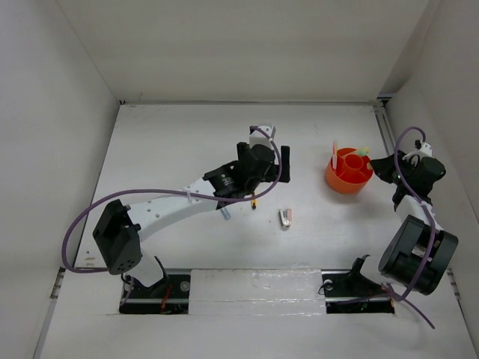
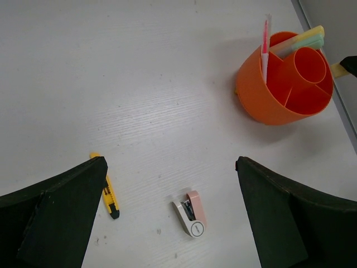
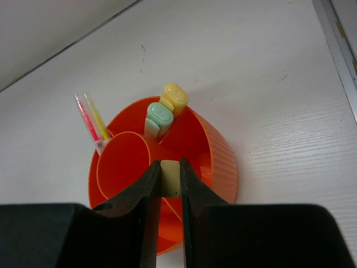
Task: Sort the stationery into containers
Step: Place the stationery in the storage box.
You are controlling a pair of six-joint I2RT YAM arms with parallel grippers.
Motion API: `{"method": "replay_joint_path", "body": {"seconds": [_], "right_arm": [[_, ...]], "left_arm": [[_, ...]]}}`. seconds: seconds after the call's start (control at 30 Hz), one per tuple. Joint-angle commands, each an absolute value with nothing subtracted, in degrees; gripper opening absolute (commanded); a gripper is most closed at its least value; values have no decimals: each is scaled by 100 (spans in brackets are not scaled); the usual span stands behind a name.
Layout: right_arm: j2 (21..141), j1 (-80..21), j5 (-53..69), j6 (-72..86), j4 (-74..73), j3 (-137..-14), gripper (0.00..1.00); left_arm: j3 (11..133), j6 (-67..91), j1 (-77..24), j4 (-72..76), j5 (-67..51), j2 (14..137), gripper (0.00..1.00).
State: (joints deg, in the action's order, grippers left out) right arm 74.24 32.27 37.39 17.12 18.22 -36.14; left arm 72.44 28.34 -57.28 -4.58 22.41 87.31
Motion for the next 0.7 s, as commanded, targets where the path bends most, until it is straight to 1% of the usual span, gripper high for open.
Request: {"method": "replay_joint_path", "body": {"seconds": [0.0, 0.03, 0.13, 0.2, 0.23, 0.33, 0.43, 0.53, 0.57, 0.6, 0.67], "right_arm": [[7470, 3191, 3656, 1608, 1996, -3683, 2], [7471, 3190, 3578, 1608, 1995, -3744, 2], [7471, 3190, 3577, 1608, 1942, -3744, 7], [7523, 3190, 3525, 1608, 1890, -3744, 13], [7523, 3190, 3524, 1608, 1890, -3744, 20], [7523, 3138, 3524, 1608, 1890, -3797, 27], [7576, 3138, 3524, 1608, 1890, -3797, 29], [7628, 3085, 3524, 1608, 1890, -3849, 36], [7629, 3085, 3585, 1608, 1890, -3850, 42], [7629, 3033, 3586, 1608, 1890, -3850, 46], [7567, 3032, 3586, 1608, 1837, -3850, 48]], "left_arm": [[7550, 2760, -5730, -387, 2206, 8710, 100], [7602, 2760, -5730, -387, 2206, 8762, 100], [7603, 2760, -5730, -439, 2206, 8763, 100], [7603, 2760, -5730, -439, 2206, 8763, 100], [7603, 2760, -5730, -439, 2206, 8763, 100], [7603, 2760, -5730, -439, 2206, 8763, 100], [7603, 2760, -5730, -439, 2206, 8763, 100], [7603, 2760, -5730, -439, 2206, 8763, 100], [7603, 2760, -5730, -439, 2154, 8815, 100], [7603, 2760, -5730, -439, 2153, 8815, 100], [7603, 2760, -5730, -439, 2153, 8815, 100]]}}
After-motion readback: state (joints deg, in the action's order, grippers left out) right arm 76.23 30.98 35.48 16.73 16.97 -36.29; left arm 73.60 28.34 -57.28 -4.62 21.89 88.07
